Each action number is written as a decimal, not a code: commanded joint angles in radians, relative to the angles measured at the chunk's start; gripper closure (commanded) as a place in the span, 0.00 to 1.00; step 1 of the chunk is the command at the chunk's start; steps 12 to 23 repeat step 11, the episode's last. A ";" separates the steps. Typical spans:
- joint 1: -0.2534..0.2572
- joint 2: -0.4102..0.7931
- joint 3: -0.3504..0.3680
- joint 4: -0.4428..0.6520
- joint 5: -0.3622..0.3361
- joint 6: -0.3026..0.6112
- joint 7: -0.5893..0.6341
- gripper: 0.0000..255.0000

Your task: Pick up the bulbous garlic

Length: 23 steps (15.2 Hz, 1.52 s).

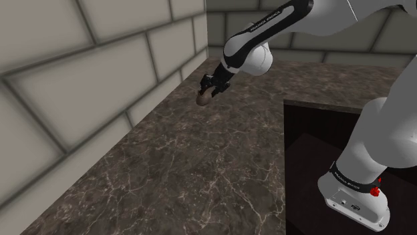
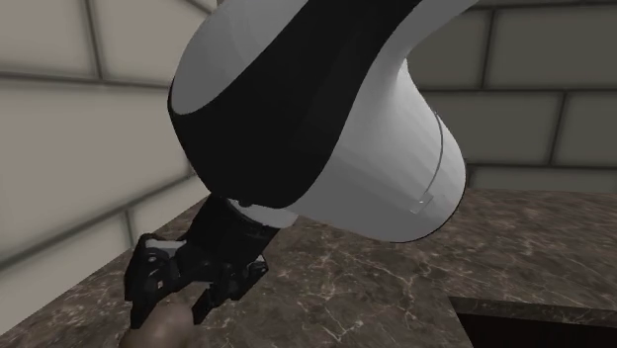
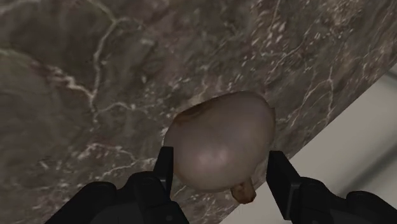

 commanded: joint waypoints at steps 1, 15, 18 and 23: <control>-0.006 -0.015 0.001 0.008 -0.037 -0.020 0.036 1.00; -0.033 -0.074 0.008 0.049 -0.149 -0.112 0.146 1.00; -0.033 -0.074 0.008 0.049 -0.149 -0.112 0.146 1.00; -0.033 -0.074 0.008 0.049 -0.149 -0.112 0.146 1.00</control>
